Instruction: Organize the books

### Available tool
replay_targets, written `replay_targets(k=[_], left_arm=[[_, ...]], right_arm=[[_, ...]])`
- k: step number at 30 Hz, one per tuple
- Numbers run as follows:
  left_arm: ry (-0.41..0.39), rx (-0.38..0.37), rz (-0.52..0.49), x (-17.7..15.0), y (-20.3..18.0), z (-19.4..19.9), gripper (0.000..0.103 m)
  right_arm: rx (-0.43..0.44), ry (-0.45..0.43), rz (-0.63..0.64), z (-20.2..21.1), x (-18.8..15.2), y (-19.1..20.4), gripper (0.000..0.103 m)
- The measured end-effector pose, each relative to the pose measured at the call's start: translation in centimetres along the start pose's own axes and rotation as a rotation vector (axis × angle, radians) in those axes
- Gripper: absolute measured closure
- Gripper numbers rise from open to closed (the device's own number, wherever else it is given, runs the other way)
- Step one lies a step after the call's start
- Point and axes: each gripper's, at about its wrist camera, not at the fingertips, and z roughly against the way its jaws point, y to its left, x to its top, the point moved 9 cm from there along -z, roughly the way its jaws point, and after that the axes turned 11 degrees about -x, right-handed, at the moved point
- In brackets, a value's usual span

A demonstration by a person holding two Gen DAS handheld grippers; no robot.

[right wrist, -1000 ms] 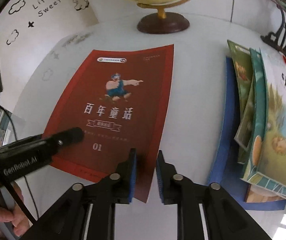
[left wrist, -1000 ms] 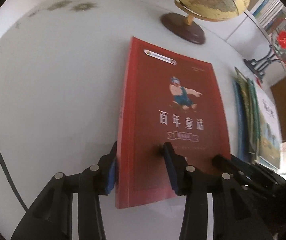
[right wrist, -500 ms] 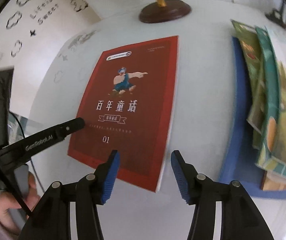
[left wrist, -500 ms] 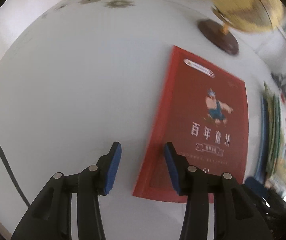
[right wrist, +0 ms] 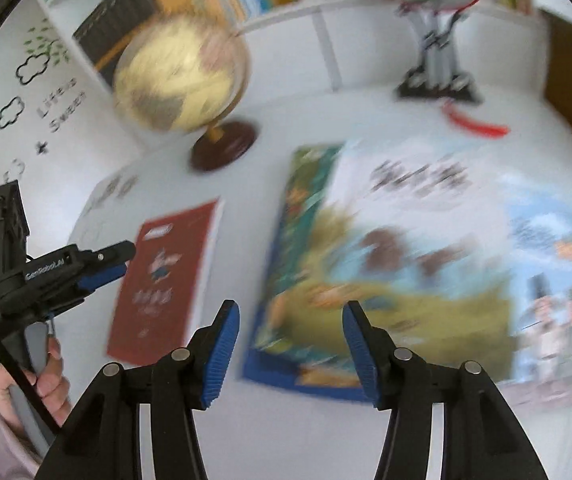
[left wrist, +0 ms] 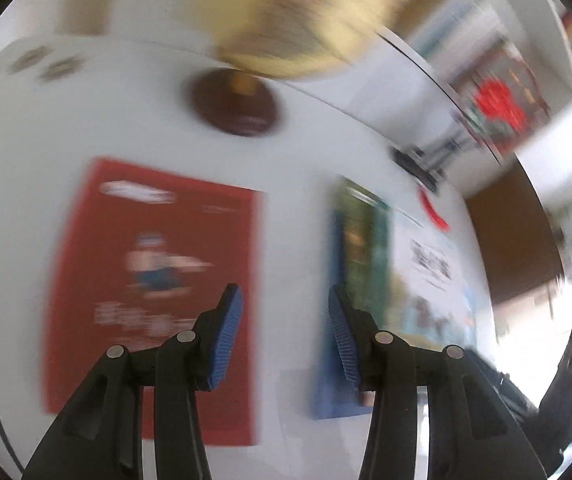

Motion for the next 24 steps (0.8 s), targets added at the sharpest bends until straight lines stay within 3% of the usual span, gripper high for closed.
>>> replay_targets(k=[2,4,8,13,20,24], left_arm=[[0.045,-0.02,-0.055,-0.6,-2.6,-2.2,0.061],[0.078,-0.034,-0.09,-1.4,-4.5,-3.5,0.061],[0.126,-0.056,-0.143,-2.4,-7.6,-5.9,0.061],[0.165,-0.056,-0.186,-3.7,-9.3,-7.3,0.061],[0.193,-0.011,-0.207,-4.7,-9.5,-8.8,0.061],[0.187,0.002,-0.209,-4.8,-9.3,-8.9,0.061]], right_arm=[[-0.076,-0.03,-0.017,0.2,0.6,-2.7,0.038],[-0.097,-0.025,-0.045,-0.1,0.4,-4.7,0.038],[-0.037,0.043,-0.133,-0.6,-0.6,-8.0,0.038],[0.009,0.053,-0.154,-0.8,-0.9,-9.6,0.038],[0.045,0.034,-0.137,-1.1,-0.9,-10.1,0.037],[0.06,0.033,-0.115,-1.4,-0.8,-9.9,0.032]])
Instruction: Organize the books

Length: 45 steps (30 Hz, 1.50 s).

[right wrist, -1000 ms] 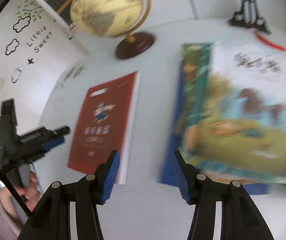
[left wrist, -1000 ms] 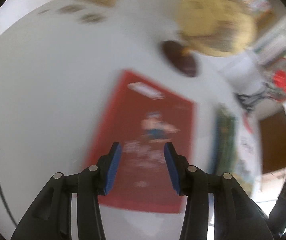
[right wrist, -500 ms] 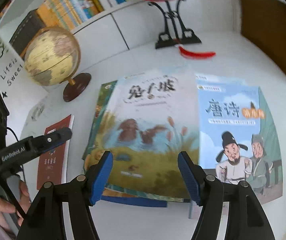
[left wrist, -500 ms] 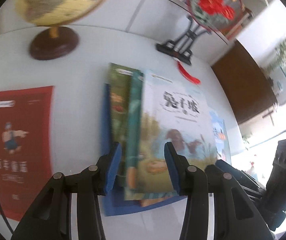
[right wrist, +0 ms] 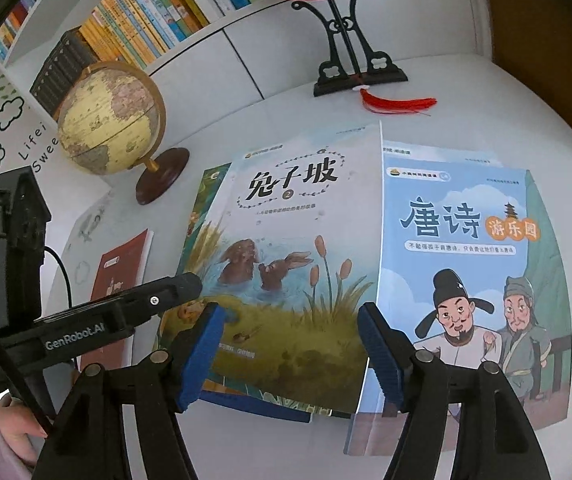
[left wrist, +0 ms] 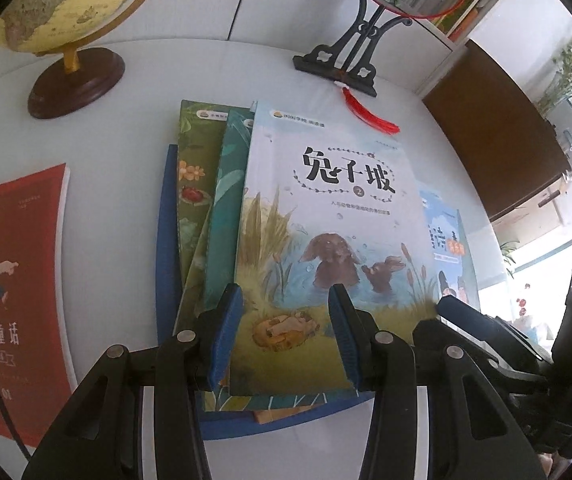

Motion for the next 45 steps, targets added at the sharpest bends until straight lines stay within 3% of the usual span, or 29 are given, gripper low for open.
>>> replay_targets(k=[4,5,6,8,11,12,15,19,26,28,29,31,32,34,35,39,45], left_arm=[[0.0,-0.003,0.01,0.1,0.3,-0.1,0.06],[0.0,0.0,0.016,0.1,0.5,-0.1,0.06],[0.004,0.001,0.025,0.2,0.7,-0.3,0.06],[-0.003,-0.018,0.037,0.2,0.9,-0.2,0.06],[0.004,-0.013,0.024,0.4,0.7,-0.5,0.058],[0.005,-0.014,0.015,0.5,0.5,-0.6,0.053],[0.007,-0.065,0.005,0.5,-0.7,-1.2,0.022],[0.007,-0.04,-0.065,0.1,-1.8,-2.0,0.006],[0.002,-0.058,-0.074,0.1,-1.7,-2.0,0.006],[0.005,-0.05,-0.07,0.2,-1.7,-1.9,0.012],[0.0,-0.046,-0.071,0.2,-1.7,-1.9,0.013],[-0.004,-0.06,-0.075,0.0,-2.0,-1.8,0.036],[-0.008,-0.041,-0.084,-0.1,-2.0,-1.7,0.04],[-0.015,-0.007,-0.108,-0.4,-1.9,-1.5,0.05],[-0.022,-0.01,-0.1,-0.4,-1.7,-1.3,0.053],[-0.048,-0.069,-0.033,-0.7,-1.1,-0.3,0.069],[-0.019,-0.094,0.018,-4.0,-0.7,0.9,0.069]], right_arm=[[0.034,0.002,-0.002,-0.2,-0.1,-0.1,0.029],[0.026,0.002,-0.009,-0.3,-0.2,-0.4,0.027],[-0.003,0.008,-0.013,-0.4,-0.3,-0.8,0.015],[-0.058,0.098,-0.04,-1.7,-1.2,-2.1,0.011],[0.009,0.062,-0.073,-1.2,-1.1,-2.6,0.007],[0.044,0.055,-0.092,-1.1,-1.0,-2.8,0.002],[0.093,0.041,-0.106,-1.0,-0.9,-2.9,0.0],[0.072,0.058,-0.08,-1.2,-1.0,-2.8,0.0],[0.031,0.075,-0.05,-1.9,-0.9,-2.9,0.0],[0.028,0.077,-0.05,-2.0,-0.9,-2.9,0.0],[0.014,0.075,-0.055,-1.9,-0.8,-3.0,0.005],[-0.047,0.067,-0.068,-1.7,-0.8,-3.6,0.042],[-0.083,0.057,-0.072,-1.4,-0.6,-3.8,0.063],[-0.074,0.047,-0.109,-0.8,-0.2,-3.9,0.068],[-0.078,0.033,-0.108,-0.5,-0.1,-4.0,0.075],[-0.072,-0.024,-0.084,1.2,0.5,-4.1,0.089],[-0.102,-0.005,0.024,2.5,-0.8,-2.8,0.091]])
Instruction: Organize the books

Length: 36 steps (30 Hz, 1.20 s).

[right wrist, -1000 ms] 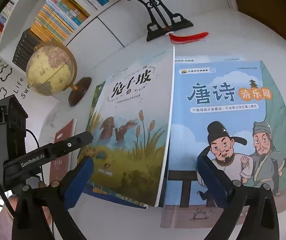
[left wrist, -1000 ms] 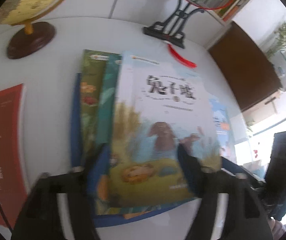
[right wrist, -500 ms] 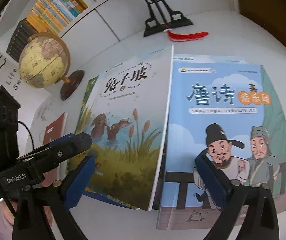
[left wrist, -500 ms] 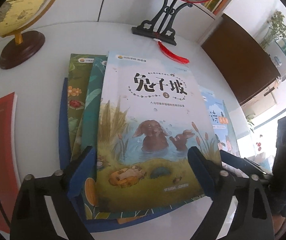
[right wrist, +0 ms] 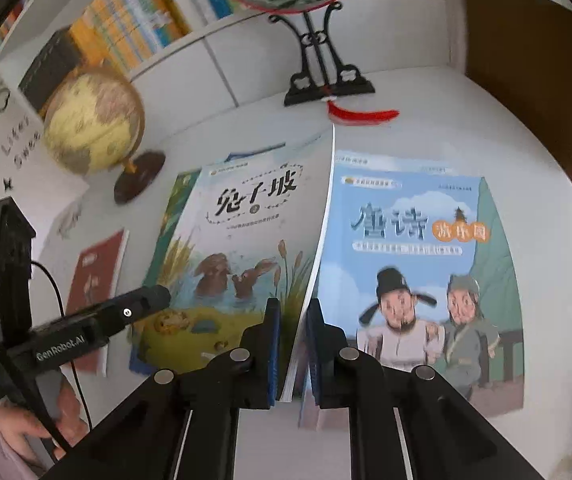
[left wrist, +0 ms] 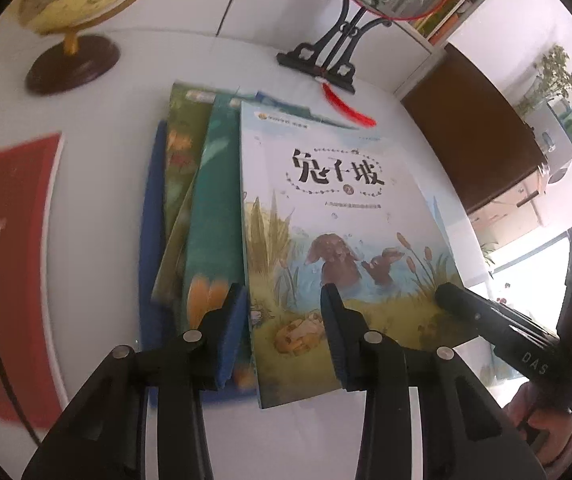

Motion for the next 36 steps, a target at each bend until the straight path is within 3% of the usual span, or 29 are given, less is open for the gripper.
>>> replay_targets(k=[5,12,15,20,25,27,29,32,36], left_arm=[[0.013,-0.037,0.074,-3.7,-0.3,2.0,0.069],[0.096,-0.016,0.112,-7.3,1.2,1.4,0.069],[0.1,-0.027,0.153,-7.0,1.7,0.7,0.069],[0.103,-0.021,0.112,-6.5,1.5,0.2,0.067],[0.12,-0.02,0.097,-7.0,1.2,0.2,0.067],[0.124,0.009,0.058,-7.3,0.7,0.4,0.067],[0.11,0.047,0.012,-7.4,0.3,1.0,0.069],[0.07,0.031,0.0,-7.3,-0.5,2.3,0.069],[0.02,0.028,-0.053,-6.6,-1.8,4.0,0.069]], right_arm=[[0.031,0.064,0.02,1.3,-4.2,0.3,0.091],[0.092,0.17,0.037,2.3,-9.8,0.6,0.091],[0.128,0.219,-0.019,0.9,-10.5,0.2,0.089],[0.152,0.217,-0.032,-0.1,-10.4,-0.1,0.087],[0.198,0.25,-0.058,-1.7,-10.5,0.0,0.071],[0.211,0.232,-0.077,-1.7,-10.3,-0.1,0.071],[0.17,0.174,-0.03,-0.8,-9.8,0.1,0.08],[0.125,0.123,0.051,1.1,-9.7,1.5,0.091],[0.135,0.063,0.055,3.7,-9.3,2.4,0.093]])
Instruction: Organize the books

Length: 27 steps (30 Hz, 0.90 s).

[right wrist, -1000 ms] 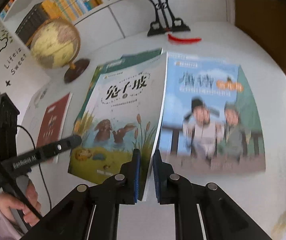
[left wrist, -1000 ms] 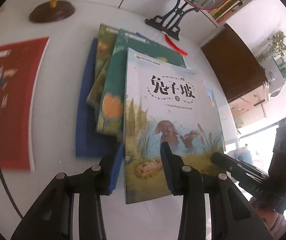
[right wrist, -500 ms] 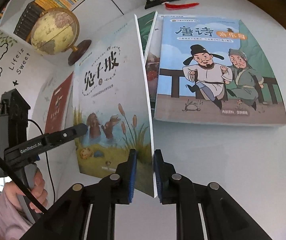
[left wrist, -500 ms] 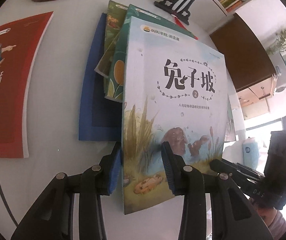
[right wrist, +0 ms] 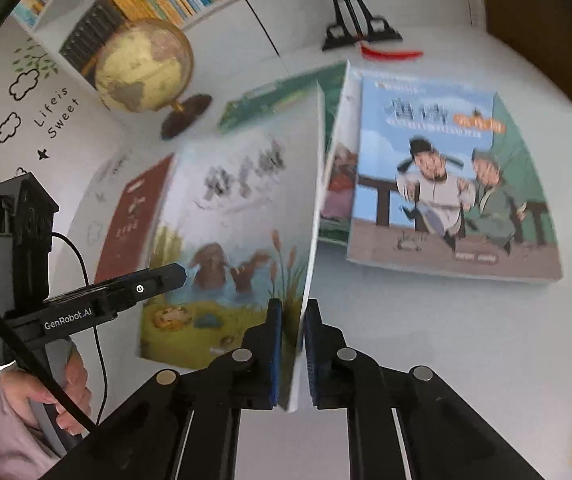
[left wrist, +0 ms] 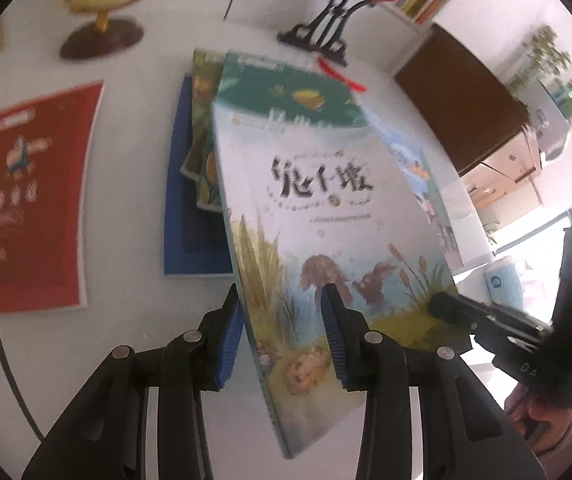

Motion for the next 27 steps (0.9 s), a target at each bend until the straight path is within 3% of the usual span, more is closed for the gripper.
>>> replay_targets(k=[5,14,27], left_arm=[[-0.029,0.056,-0.105,1.0,-1.1,1.5,0.069],[-0.152,0.055,-0.055,3.4,0.5,6.7,0.069],[-0.307,0.185,0.084,6.6,11.6,14.3,0.069]], right_arm=[[-0.034,-0.072,0.128,2.7,0.6,2.6,0.093],[-0.011,-0.139,0.211,4.1,3.5,6.0,0.093],[0.094,-0.186,0.266,0.3,7.4,18.1,0.093]])
